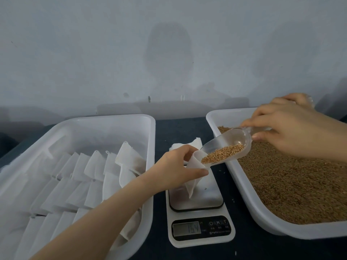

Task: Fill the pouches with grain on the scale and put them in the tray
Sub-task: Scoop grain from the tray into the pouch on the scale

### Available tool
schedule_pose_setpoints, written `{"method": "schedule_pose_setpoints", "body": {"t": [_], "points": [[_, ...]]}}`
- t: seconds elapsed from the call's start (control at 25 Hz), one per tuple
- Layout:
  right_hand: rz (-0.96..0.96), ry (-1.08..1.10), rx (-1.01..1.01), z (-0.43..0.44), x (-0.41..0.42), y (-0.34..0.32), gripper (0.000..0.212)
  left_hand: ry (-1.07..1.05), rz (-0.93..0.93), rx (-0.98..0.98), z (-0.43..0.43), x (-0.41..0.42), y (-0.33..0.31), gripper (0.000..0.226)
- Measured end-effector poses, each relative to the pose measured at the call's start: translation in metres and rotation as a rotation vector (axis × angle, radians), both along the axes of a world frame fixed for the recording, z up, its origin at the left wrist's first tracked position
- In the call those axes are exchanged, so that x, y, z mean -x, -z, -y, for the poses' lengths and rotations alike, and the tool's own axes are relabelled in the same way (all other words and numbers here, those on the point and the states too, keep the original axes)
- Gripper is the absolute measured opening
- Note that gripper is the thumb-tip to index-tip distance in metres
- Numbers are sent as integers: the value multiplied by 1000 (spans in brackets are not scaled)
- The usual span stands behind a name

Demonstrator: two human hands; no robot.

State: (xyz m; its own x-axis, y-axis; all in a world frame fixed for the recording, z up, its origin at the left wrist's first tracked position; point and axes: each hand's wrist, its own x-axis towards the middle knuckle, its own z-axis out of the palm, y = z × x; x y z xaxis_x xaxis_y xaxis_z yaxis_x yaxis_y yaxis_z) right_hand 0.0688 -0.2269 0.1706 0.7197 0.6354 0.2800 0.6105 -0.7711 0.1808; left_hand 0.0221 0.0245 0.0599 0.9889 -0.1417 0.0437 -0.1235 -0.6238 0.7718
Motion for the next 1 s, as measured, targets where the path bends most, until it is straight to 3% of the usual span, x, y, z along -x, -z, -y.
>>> {"method": "schedule_pose_setpoints", "body": {"t": [0.24, 0.48, 0.72, 1.0], "points": [[73, -63, 91, -17, 3, -10, 29, -7, 12, -4, 1, 0, -1, 46], [306, -194, 113, -31, 13, -13, 21, -28, 24, 3, 1, 2, -3, 55], [512, -272, 148, -40, 24, -10, 31, -42, 13, -7, 0, 1, -3, 61], [529, -255, 90, -30, 21, -8, 37, -34, 4, 14, -2, 0, -2, 54]]}}
